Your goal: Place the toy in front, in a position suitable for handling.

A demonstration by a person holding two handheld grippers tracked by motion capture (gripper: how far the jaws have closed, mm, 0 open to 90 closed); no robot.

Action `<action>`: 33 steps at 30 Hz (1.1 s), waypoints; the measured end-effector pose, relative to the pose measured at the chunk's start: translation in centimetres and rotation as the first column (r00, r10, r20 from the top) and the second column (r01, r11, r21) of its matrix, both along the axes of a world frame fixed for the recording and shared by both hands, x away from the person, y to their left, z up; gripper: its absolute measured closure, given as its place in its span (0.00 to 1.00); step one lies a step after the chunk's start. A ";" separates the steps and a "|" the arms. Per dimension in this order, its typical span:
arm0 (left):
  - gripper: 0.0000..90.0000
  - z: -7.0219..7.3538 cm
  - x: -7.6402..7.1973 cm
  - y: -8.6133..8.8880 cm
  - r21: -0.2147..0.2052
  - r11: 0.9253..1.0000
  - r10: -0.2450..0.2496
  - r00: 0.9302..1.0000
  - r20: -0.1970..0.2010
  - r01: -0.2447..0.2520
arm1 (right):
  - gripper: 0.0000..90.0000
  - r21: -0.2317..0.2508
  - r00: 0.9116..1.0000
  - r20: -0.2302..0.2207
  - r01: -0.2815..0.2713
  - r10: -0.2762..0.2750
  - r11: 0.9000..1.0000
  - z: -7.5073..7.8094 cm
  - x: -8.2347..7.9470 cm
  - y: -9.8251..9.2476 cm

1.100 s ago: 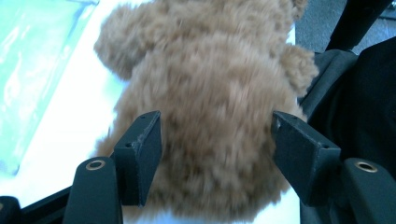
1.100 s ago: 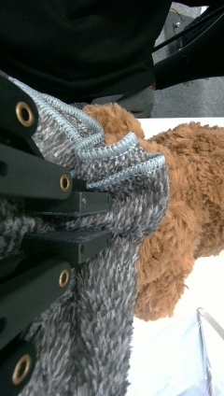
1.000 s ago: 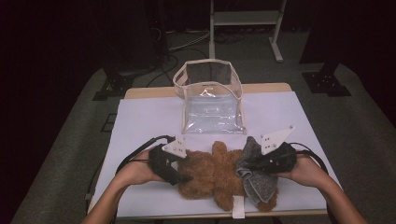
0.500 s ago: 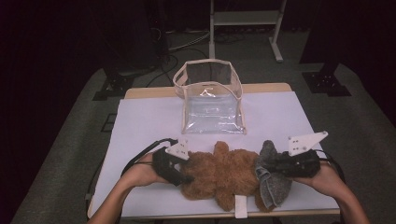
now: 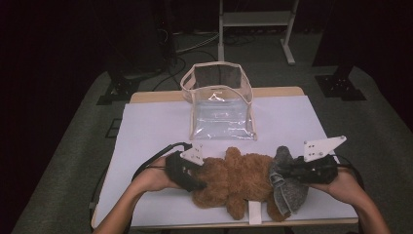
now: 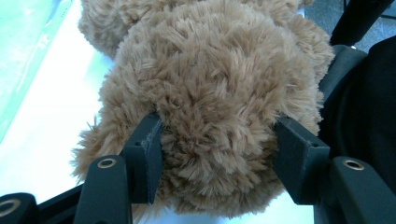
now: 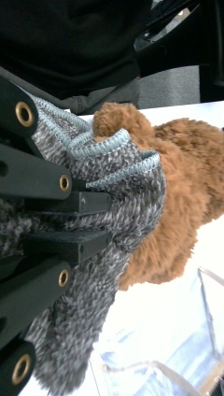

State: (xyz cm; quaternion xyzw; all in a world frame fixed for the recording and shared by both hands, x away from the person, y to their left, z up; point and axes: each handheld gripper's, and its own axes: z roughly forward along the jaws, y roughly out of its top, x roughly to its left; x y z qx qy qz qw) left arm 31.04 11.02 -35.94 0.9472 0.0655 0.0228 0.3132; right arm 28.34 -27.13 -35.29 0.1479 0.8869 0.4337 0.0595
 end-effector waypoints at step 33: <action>0.44 -0.3 -0.4 -2.4 0.004 0.997 -0.079 0.996 0.033 0.079 | 0.90 -0.121 0.999 -0.031 -0.011 0.007 0.993 1.3 2.2 -0.4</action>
